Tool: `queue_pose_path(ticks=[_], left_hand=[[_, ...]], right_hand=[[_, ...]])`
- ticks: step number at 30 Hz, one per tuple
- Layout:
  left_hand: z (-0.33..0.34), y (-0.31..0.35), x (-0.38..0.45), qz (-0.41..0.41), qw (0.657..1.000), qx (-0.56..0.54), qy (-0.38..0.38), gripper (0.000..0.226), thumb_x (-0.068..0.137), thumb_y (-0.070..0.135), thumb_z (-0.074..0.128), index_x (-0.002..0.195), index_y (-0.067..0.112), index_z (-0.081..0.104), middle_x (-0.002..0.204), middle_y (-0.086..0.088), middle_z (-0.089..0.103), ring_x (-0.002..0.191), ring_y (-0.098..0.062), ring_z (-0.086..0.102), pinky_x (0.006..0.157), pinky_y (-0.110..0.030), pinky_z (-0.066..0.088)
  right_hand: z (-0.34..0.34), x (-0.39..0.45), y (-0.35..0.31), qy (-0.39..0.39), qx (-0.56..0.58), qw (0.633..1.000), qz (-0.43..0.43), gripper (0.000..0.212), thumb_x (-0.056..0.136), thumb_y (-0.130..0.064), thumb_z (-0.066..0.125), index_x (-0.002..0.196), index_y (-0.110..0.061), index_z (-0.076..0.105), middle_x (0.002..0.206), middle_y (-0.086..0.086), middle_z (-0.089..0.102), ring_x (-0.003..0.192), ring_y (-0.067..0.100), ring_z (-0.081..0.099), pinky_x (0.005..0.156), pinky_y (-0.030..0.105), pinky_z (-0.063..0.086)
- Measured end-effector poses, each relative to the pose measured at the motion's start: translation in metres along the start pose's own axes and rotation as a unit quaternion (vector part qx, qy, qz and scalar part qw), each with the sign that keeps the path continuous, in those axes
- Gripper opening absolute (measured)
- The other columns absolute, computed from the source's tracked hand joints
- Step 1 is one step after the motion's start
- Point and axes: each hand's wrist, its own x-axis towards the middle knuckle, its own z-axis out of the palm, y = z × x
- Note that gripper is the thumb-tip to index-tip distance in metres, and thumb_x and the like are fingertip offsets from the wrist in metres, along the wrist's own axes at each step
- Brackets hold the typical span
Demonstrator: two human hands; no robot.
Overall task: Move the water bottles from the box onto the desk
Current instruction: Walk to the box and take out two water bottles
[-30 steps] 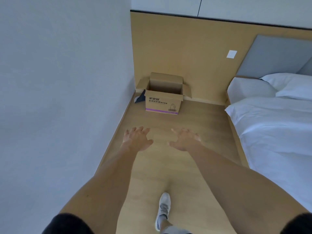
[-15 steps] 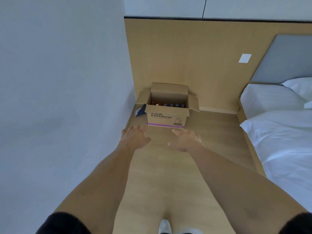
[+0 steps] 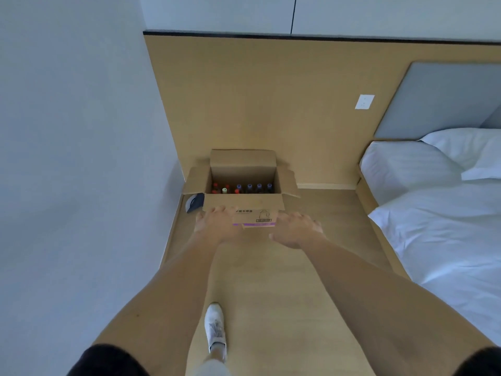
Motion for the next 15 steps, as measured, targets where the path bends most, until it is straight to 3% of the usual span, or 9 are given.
queue_pose_path(ticks=[9, 15], left_hand=[[-0.051, -0.046, 0.166, 0.027, 0.999, -0.013, -0.022, 0.064, 0.093, 0.051, 0.045, 0.153, 0.034, 0.032, 0.154, 0.002, 0.040, 0.141, -0.027, 0.037, 0.114, -0.056, 0.028], [-0.077, -0.077, 0.255, 0.037, 0.999, -0.011, -0.035, 0.067, 0.096, 0.057, 0.045, 0.157, 0.036, 0.024, 0.159, 0.002, 0.033, 0.145, -0.026, 0.031, 0.116, -0.052, 0.025]], right_hand=[[-0.067, 0.136, -0.044, 0.007, -0.011, 0.999, 0.039, 0.069, 0.088, -0.061, 0.049, 0.148, -0.030, 0.038, 0.151, 0.001, 0.041, 0.135, 0.029, 0.041, 0.106, 0.046, 0.037], [-0.098, 0.209, -0.074, -0.002, -0.015, 0.999, 0.041, 0.066, 0.090, -0.059, 0.049, 0.149, -0.035, 0.032, 0.148, 0.002, 0.044, 0.135, 0.029, 0.042, 0.105, 0.047, 0.038]])
